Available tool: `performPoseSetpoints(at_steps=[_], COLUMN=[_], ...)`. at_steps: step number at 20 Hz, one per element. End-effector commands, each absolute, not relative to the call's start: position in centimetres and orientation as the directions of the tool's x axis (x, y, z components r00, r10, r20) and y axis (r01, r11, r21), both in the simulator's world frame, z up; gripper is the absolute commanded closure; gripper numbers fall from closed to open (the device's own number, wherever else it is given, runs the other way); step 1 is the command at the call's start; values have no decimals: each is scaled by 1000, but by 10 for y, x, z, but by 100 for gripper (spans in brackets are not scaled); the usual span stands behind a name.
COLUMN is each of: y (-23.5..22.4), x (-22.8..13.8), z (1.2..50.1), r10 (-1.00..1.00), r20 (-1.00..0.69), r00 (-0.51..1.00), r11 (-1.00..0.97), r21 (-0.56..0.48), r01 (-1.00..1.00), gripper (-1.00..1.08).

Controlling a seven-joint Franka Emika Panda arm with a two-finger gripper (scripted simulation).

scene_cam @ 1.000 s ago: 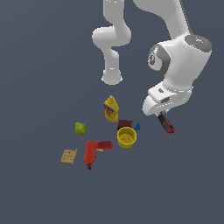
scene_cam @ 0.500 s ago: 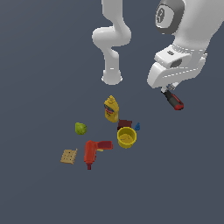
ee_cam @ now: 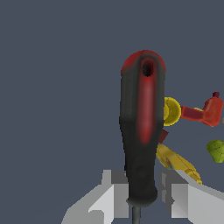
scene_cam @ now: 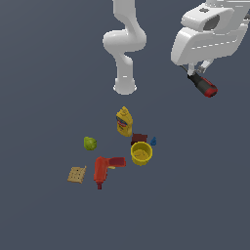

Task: Pick up a designated object from a clutter of objects.

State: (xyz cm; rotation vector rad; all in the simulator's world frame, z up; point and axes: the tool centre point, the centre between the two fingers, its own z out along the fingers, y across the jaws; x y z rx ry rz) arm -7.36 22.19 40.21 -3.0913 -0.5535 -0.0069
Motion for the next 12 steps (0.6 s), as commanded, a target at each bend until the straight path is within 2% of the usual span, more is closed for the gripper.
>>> performPoseSetpoints(at_steps=[1,12], y=[222,223], x=[-78,-84], z=[418,447], r10=[346,345], r20=[2,0], r00=[938,939], r11=[-938,-939], r21=[0,0], r01=[346,345], gripper=[108,108])
